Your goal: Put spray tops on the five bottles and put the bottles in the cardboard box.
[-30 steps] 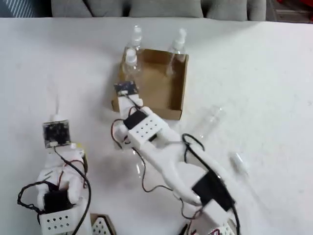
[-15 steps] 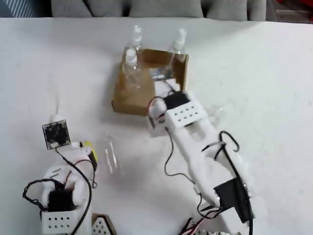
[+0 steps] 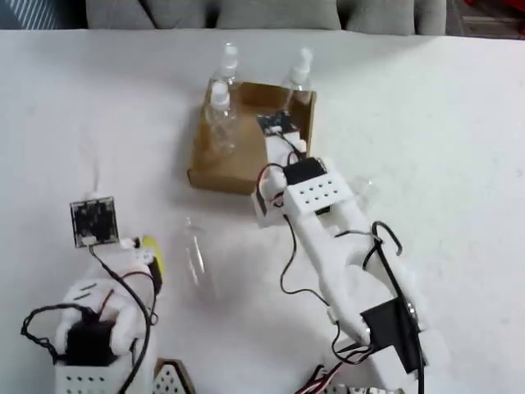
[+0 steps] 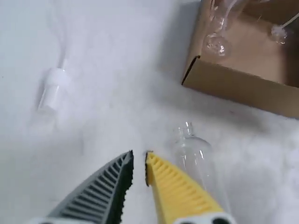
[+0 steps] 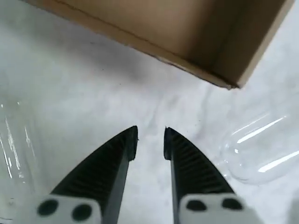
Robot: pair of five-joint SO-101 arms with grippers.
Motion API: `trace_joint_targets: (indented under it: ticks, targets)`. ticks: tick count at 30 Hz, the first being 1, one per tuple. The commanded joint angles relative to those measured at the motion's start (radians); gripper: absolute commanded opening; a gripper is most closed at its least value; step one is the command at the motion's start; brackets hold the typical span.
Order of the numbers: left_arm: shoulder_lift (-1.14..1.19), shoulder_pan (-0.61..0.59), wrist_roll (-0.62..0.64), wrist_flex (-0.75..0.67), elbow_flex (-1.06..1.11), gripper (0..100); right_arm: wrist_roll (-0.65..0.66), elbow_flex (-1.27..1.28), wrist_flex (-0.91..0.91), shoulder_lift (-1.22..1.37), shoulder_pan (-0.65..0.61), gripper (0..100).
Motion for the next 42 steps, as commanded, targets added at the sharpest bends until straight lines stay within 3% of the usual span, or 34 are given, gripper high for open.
trace_joint_targets:
  ticks: [1,10,15,26,42]
  targets:
    - [0.254,0.033,-0.003,-0.002,-0.169,7,0.011,-0.008,-0.008,-0.038,0.013,6.3]
    - [0.515,0.193,0.138,0.006,-0.331,7,0.011,-0.008,-0.010,-0.038,0.013,6.3]
    - [0.524,0.286,0.201,0.002,-0.333,20,0.012,-0.008,-0.010,-0.038,0.013,6.3]
    - [0.544,0.289,0.247,-0.029,-0.331,17,0.012,-0.002,-0.030,-0.038,0.013,6.3]
    - [1.015,0.246,0.318,-0.094,-0.466,21,0.012,-0.002,-0.030,-0.036,0.015,6.3]
